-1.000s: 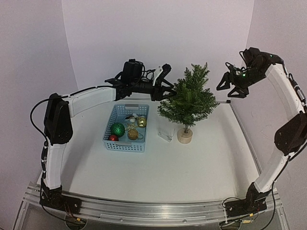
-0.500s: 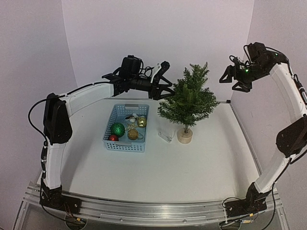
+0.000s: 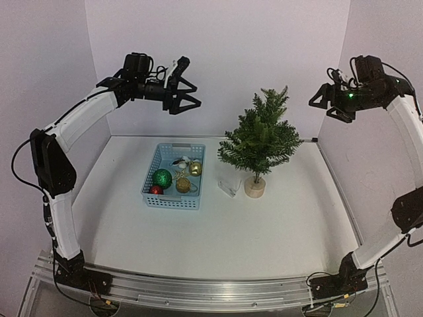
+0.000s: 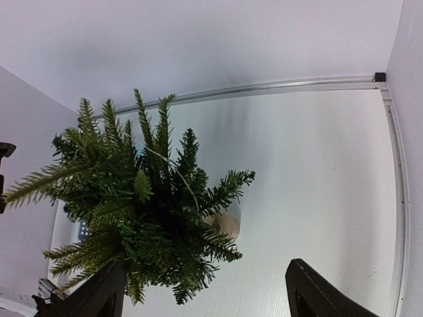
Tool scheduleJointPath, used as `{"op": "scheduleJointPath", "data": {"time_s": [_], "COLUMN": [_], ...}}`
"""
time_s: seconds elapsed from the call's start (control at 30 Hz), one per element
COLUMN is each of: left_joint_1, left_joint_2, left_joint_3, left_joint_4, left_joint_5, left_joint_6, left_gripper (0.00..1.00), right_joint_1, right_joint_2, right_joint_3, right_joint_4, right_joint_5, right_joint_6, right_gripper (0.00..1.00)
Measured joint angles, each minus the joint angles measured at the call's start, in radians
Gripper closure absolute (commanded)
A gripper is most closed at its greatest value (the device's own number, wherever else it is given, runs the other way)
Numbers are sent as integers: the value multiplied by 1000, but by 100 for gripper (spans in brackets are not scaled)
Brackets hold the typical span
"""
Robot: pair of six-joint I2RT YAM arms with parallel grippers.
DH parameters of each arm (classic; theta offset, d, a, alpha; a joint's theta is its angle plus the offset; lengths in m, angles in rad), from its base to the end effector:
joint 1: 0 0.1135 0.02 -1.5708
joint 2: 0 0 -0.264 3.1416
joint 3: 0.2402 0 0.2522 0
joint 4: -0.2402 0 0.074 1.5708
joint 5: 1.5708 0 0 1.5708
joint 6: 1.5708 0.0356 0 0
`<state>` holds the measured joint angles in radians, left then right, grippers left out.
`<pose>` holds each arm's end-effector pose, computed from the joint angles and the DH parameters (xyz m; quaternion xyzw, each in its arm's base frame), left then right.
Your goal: Decorate the small christmas tree
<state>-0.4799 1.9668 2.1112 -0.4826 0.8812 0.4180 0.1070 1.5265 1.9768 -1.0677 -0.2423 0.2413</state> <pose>0.3836 -0.2306 0.4196 0.5424 0.5580 -0.3640 0.5118 0.2887 0.0396 0.4750 0.0039 0.8837 0.1847 0.4300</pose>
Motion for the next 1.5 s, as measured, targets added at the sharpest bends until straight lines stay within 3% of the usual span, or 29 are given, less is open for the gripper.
{"op": "scheduleJointPath", "data": {"time_s": [0.13,0.27,0.4,0.5,0.63,0.9,1.13,1.5], "left_joint_1": [75,120,118,112,107,65,-30,-30], "left_joint_2": [-32,-33,9,61,105,178,173,192], "left_joint_3": [-23,-127,-223,-227,-228,-221,-285,-258], "left_joint_4": [-137,-231,-231,-234,-297,-442,-442,-505], "left_joint_5": [-33,-162,-232,-245,-298,-565,-741,-899], "left_joint_6": [156,287,269,264,374,594,631,583], "left_gripper": [11,16,20,16,10,3,5,7], "right_joint_1": [0,0,0,0,0,0,0,0], "right_joint_2": [-27,-31,-31,-31,-33,-38,-61,-97], "right_joint_3": [-23,-68,-121,-135,-160,-227,-266,-281], "right_joint_4": [39,71,89,98,125,149,165,187], "right_joint_5": [-7,-24,-46,-63,-82,-107,-116,-124], "right_joint_6": [1,8,28,41,52,79,86,86], "right_gripper": [16,16,16,16,17,16,16,16]}}
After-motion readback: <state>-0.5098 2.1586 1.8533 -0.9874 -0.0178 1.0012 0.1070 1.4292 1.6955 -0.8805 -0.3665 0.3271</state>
